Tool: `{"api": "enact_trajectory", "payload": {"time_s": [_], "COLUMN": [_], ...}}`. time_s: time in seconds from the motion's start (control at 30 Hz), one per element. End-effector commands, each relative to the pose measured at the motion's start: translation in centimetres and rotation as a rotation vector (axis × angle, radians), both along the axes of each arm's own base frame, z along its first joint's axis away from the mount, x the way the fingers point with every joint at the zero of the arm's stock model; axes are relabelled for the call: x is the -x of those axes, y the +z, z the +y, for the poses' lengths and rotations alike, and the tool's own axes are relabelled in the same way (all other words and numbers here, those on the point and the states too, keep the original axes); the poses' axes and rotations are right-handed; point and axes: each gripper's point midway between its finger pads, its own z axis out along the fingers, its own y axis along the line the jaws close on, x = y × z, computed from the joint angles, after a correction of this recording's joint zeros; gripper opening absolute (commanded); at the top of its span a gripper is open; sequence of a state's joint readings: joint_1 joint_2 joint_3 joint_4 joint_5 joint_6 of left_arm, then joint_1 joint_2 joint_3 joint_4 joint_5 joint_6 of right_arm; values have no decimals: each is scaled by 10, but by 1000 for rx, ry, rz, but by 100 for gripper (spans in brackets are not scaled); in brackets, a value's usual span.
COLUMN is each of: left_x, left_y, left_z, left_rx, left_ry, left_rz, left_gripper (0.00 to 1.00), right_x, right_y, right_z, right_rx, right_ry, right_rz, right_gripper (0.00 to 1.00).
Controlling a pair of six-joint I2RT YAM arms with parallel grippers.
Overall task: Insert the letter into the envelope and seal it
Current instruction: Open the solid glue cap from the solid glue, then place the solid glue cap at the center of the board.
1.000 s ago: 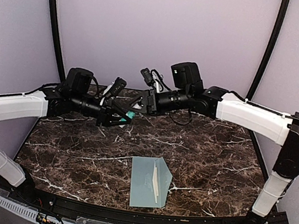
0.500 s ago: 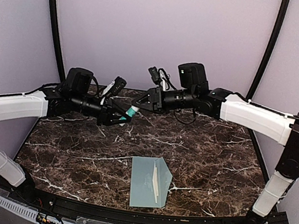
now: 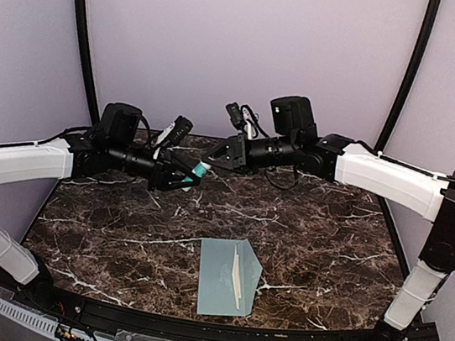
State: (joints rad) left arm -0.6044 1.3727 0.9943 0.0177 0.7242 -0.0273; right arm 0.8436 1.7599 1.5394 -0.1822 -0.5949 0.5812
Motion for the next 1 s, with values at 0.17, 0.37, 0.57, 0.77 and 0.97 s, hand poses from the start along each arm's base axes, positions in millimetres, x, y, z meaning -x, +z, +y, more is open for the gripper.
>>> {"api": "enact_trajectory", "payload": {"time_s": [0.17,0.37,0.57,0.77,0.97], "left_x": [-9,-11,-12,-12,-43], "left_y": [-5,-11,-13,-12,8], "left_z": [0,0,-1,0,33], "left_rx": [-22,-36,-42,-42,3], "left_ry": [31,40,37,42,183], "left_rz": [-10,-4,-3,-4,1], "left_gripper": [0,0,0,0,0], "right_x": [-18,-30,-34,-40,-42], "right_y": [27,39,45,45,34], "right_z": [-19,-39,-51,-60,-63], "right_rx": [35,22,10,19,66], "right_ry": [-100,-163,-189,-213,-231], "right_rz": [-127,-151,-160,-164,-177], "right_gripper": [3,2,1,1,2]}}
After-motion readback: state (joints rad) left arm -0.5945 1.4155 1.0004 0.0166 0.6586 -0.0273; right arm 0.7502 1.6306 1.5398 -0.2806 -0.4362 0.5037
